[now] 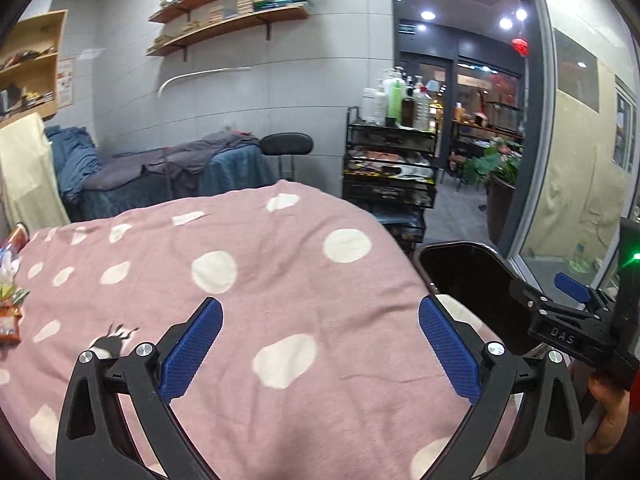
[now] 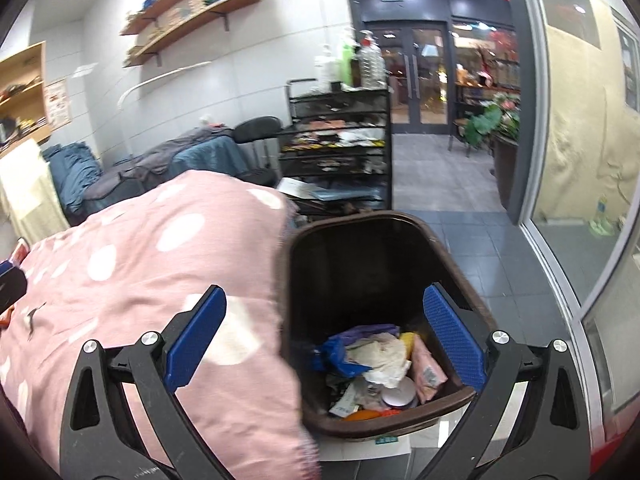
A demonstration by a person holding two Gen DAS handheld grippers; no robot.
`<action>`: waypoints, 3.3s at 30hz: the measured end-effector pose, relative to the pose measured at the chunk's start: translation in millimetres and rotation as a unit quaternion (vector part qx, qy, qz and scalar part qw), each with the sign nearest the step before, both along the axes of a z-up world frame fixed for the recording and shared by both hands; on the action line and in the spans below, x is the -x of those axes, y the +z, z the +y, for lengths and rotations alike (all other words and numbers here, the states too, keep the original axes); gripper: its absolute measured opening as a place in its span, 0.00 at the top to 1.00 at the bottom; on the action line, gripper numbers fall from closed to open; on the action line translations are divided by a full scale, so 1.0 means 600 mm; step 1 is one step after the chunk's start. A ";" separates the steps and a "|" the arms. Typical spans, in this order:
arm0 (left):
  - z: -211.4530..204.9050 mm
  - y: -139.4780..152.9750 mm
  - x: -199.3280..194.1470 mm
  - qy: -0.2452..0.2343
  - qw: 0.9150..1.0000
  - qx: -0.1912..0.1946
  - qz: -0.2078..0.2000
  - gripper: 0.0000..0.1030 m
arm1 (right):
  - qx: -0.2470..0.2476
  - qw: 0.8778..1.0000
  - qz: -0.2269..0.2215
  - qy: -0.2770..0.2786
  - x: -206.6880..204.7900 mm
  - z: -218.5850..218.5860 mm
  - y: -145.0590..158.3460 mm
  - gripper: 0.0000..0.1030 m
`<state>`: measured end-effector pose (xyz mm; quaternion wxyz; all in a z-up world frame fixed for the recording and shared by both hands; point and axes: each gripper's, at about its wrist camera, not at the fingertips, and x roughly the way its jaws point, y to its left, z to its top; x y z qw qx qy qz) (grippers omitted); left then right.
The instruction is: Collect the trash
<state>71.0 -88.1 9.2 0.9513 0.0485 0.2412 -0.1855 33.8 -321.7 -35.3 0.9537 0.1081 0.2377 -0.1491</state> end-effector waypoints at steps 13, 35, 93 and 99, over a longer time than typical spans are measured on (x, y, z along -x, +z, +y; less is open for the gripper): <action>0.104 -0.002 0.055 0.080 0.995 0.044 -0.049 0.05 | 0.028 0.997 -0.048 0.062 0.027 0.109 0.027 0.05; 0.126 -0.001 0.074 0.093 0.992 0.056 -0.061 0.05 | 0.019 0.993 -0.068 0.092 0.060 0.168 0.043 0.05; 0.128 -0.013 0.069 0.086 0.994 0.053 -0.047 0.05 | 0.004 0.994 -0.059 0.093 0.046 0.155 0.036 0.05; 0.125 -0.012 0.070 0.080 0.994 0.050 -0.051 0.05 | 0.002 0.994 -0.057 0.091 0.046 0.155 0.034 0.05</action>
